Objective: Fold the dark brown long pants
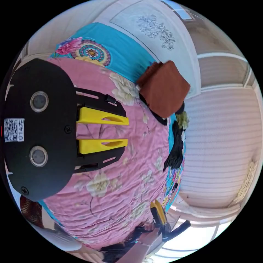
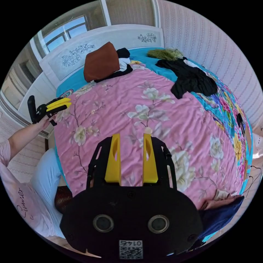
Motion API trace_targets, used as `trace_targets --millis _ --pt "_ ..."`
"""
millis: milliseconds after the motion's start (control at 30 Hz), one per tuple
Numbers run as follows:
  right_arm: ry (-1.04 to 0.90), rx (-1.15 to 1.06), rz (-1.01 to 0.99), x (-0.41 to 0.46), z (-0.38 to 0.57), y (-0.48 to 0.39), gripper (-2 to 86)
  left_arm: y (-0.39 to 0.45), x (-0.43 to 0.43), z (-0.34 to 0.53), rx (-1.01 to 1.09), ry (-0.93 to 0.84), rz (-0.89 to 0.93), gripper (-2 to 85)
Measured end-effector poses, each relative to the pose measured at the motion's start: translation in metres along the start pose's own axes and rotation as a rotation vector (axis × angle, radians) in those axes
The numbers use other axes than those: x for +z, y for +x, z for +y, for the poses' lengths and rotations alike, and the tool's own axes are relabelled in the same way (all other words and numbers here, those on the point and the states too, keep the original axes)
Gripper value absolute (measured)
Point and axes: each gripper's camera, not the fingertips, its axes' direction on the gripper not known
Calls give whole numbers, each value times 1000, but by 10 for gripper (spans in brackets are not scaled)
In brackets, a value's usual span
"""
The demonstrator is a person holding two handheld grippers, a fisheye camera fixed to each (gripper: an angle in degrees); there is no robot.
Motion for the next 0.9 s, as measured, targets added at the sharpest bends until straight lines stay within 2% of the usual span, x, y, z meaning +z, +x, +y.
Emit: trace_targets --millis 67,167,267,367,500,567,633,700,733,800,900 --pt "38 -41 -50 19 -44 -26 120 -55 12 -1 -87 -42 -52 84" --pt "63 -94 -93 54 -107 -62 124 -110 19 -9 -169 9 -128 93" --pt "46 -150 -109 93 -155 -95 126 -160 28 -21 -281 78 -89 125" --pt "43 -198 -92 131 -185 -125 131 -191 45 -39 -265 62 -89 133" --pt "45 -107 -201 183 -216 -136 153 -226 67 -57 -287 6 -35 123" --pt "62 -23 -255 201 -225 -131 158 -239 68 -61 -265 3 98 73" --pt "100 147 -428 215 -231 -110 141 -244 61 -59 -269 16 122 39" --pt "134 265 -560 216 -223 -86 43 -245 43 -58 -242 32 124 3" --pt "215 270 -634 208 -213 -74 33 -245 27 -59 -222 55 147 -4" --pt "255 245 -751 194 -201 -62 22 -238 -4 -65 -168 104 156 -7" --pt "325 126 -677 140 -181 -61 14 -207 -64 -84 16 163 86 -9"
